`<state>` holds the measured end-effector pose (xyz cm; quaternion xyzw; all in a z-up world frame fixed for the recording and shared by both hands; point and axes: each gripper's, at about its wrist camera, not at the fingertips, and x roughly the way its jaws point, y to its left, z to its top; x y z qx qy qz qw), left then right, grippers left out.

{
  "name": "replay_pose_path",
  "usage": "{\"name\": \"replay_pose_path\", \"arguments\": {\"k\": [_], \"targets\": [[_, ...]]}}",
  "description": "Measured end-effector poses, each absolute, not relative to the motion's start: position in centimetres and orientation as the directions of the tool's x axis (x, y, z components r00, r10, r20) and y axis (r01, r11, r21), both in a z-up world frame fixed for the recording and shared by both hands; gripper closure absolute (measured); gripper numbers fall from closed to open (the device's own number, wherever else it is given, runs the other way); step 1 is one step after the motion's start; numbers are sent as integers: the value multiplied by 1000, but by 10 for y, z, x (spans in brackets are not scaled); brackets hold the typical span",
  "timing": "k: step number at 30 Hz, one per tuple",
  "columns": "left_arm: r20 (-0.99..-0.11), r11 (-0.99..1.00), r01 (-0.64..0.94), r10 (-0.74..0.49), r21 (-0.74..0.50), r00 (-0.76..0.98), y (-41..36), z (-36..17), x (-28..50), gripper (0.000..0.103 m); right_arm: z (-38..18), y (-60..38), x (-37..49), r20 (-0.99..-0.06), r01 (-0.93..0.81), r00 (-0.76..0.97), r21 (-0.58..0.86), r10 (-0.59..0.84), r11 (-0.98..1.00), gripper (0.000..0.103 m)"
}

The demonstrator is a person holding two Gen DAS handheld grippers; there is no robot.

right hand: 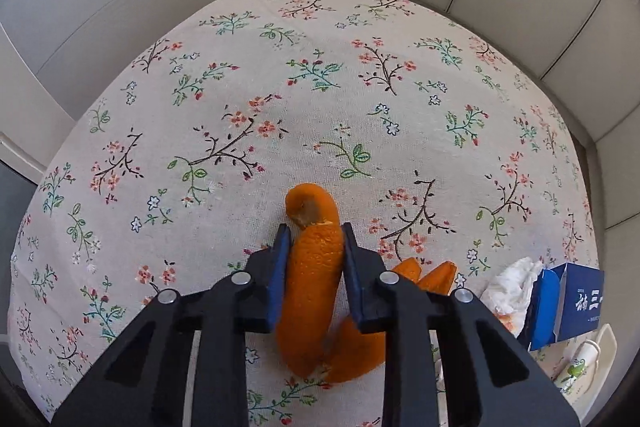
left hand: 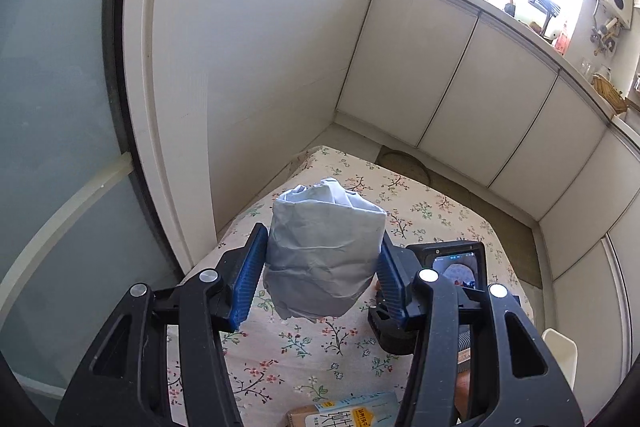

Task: Collect trash
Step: 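Grasp the crumpled tissue with the left gripper while the right grasps an orange peel, then carry the peel and tissue to the bin and open the right gripper over it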

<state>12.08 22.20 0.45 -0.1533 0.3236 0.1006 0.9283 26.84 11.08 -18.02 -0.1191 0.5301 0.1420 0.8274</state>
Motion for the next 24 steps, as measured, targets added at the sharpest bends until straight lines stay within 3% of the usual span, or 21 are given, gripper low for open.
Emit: {"name": "replay_pose_path", "arguments": {"k": [11,24], "targets": [[-647,921,-317,101,-227,755,215,0,129,53,-108,72,242,-817,-313,521,87,248,946,84],[-576,953,-207,45,-220,817,157,18,127,53,-34,-10,203,-681,-222,707,40,189,974,84]]}}
